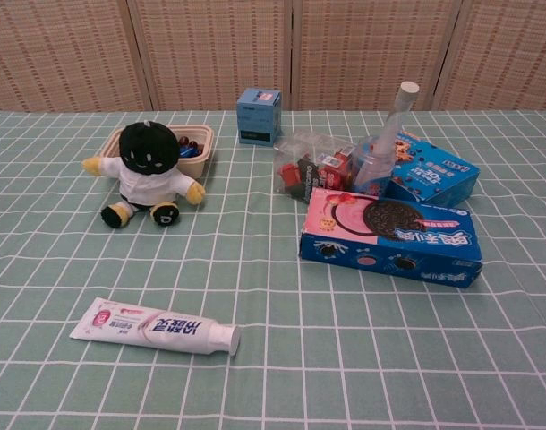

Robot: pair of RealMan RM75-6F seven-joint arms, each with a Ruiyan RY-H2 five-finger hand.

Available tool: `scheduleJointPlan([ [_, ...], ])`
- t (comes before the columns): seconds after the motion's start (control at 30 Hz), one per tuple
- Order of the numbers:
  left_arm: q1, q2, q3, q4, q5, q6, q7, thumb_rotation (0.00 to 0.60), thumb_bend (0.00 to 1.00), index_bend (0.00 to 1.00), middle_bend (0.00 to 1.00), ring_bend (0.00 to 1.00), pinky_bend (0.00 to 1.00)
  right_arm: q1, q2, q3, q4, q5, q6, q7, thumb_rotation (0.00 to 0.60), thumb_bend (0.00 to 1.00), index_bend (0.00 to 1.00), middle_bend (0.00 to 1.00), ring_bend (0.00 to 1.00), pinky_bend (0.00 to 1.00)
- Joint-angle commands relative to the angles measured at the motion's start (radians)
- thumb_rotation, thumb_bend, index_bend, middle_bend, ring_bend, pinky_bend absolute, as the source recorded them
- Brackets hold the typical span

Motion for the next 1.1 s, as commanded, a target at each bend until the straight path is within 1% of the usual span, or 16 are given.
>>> scheduleJointPlan([
  [0.03,0.0,0.001,0.0,0.0,0.001,0.001,0.0,0.6,0.24,0.39,0.4,0.44,0.59,0.0,-0.002,-0.001,0.003,-0.001,0.001,0.001,0.6,0.08,0.26,0.24,0.22,0.4],
  [0.2,0.001,0.002,-0.001,-0.001,0.0,0.003,-0.004,0.6,0.24,0.39,0.4,0.44,0.59,0.006,-0.01,0.003,0.011,0.001,-0.003,0.007,0.6,0.08,0.26,0.25,0.22,0.4],
  [0.3,0.003,0.006,-0.001,-0.003,0.001,0.006,-0.012,0.6,0.24,0.39,0.4,0.44,0.59,0.012,-0.023,0.011,0.021,0.002,-0.001,0.018,0.6,0.08,0.26,0.27,0.23,0.4],
  [0.37,0.003,0.009,-0.001,-0.004,0.003,0.009,-0.019,0.6,0.24,0.39,0.4,0.44,0.59,0.015,-0.032,0.016,0.025,0.005,0.0,0.021,0.6,0.08,0.26,0.3,0.25,0.44],
  [0.47,0.006,0.016,0.0,-0.007,0.006,0.015,-0.032,0.6,0.24,0.39,0.4,0.44,0.59,0.023,-0.047,0.028,0.025,0.006,0.006,0.023,0.6,0.09,0.26,0.34,0.32,0.55],
  [0.5,0.007,0.018,0.0,-0.008,0.006,0.017,-0.036,0.6,0.24,0.39,0.4,0.44,0.59,0.025,-0.053,0.032,0.022,0.006,0.008,0.023,0.6,0.09,0.26,0.35,0.33,0.56],
  [0.53,0.009,0.021,0.0,-0.01,0.006,0.019,-0.04,0.6,0.24,0.39,0.4,0.44,0.59,0.03,-0.059,0.038,0.017,0.006,0.007,0.017,0.6,0.09,0.26,0.39,0.39,0.62],
  [0.6,0.01,0.026,0.001,-0.013,0.009,0.023,-0.047,0.6,0.24,0.39,0.4,0.44,0.59,0.042,-0.063,0.044,0.001,0.003,-0.001,-0.005,0.6,0.1,0.26,0.5,0.55,0.73],
  [0.67,0.012,0.033,0.002,-0.018,0.014,0.029,-0.054,0.6,0.24,0.39,0.4,0.44,0.59,0.056,-0.062,0.051,-0.034,-0.001,-0.016,-0.053,0.6,0.11,0.26,0.61,0.67,0.82],
  [0.73,0.016,0.039,0.003,-0.023,0.018,0.036,-0.06,0.6,0.24,0.39,0.4,0.44,0.59,0.072,-0.059,0.058,-0.081,-0.004,-0.036,-0.102,0.6,0.13,0.26,0.72,0.78,0.88],
  [0.77,0.017,0.042,0.003,-0.026,0.019,0.039,-0.06,0.6,0.24,0.39,0.4,0.44,0.59,0.079,-0.06,0.062,-0.101,-0.003,-0.044,-0.124,0.6,0.14,0.26,0.74,0.8,0.9],
  [0.8,0.019,0.045,0.004,-0.028,0.021,0.043,-0.061,0.6,0.24,0.39,0.4,0.44,0.59,0.085,-0.061,0.066,-0.121,-0.001,-0.053,-0.147,0.6,0.17,0.26,0.78,0.83,0.93],
  [0.87,0.023,0.051,0.005,-0.033,0.026,0.051,-0.066,0.6,0.24,0.39,0.4,0.44,0.59,0.098,-0.072,0.078,-0.163,0.009,-0.07,-0.206,0.6,0.26,0.26,0.84,0.9,0.98],
  [0.97,0.027,0.058,0.008,-0.038,0.032,0.056,-0.072,0.6,0.24,0.39,0.4,0.44,0.59,0.116,-0.103,0.098,-0.209,0.035,-0.097,-0.3,0.6,0.45,0.23,0.93,0.98,1.0],
  [1.03,0.028,0.063,0.009,-0.04,0.035,0.059,-0.079,0.6,0.24,0.39,0.4,0.44,0.59,0.13,-0.131,0.111,-0.231,0.061,-0.118,-0.359,0.6,0.56,0.22,0.97,1.0,1.0],
  [1.1,0.03,0.066,0.009,-0.039,0.039,0.065,-0.09,0.6,0.24,0.39,0.4,0.44,0.59,0.141,-0.16,0.124,-0.241,0.082,-0.131,-0.4,0.6,0.64,0.2,0.98,1.0,1.0],
])
